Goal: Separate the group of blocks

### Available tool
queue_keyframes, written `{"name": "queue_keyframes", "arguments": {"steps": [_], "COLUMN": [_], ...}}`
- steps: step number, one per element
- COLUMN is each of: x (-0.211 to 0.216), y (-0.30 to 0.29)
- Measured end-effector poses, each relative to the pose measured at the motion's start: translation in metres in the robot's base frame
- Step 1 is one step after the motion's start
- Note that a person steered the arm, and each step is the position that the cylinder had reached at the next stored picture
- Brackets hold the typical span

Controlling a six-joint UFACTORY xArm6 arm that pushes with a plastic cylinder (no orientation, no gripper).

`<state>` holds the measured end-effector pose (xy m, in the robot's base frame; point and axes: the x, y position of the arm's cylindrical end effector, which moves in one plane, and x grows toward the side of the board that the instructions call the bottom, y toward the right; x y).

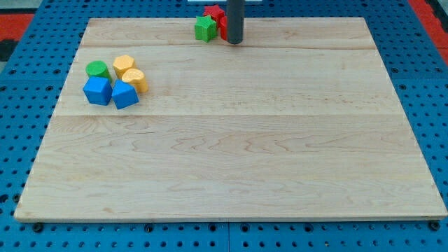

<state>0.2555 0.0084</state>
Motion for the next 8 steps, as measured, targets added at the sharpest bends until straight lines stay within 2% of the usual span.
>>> {"name": "queue_keyframes", "arguments": {"steps": [2, 3, 4, 5, 7, 8], "x": [-0.027, -0.023, 0.033, 0.049, 0.028, 0.039], "y": [-0.005, -0.005, -0.006, -0.060, -0.226, -0.307]}}
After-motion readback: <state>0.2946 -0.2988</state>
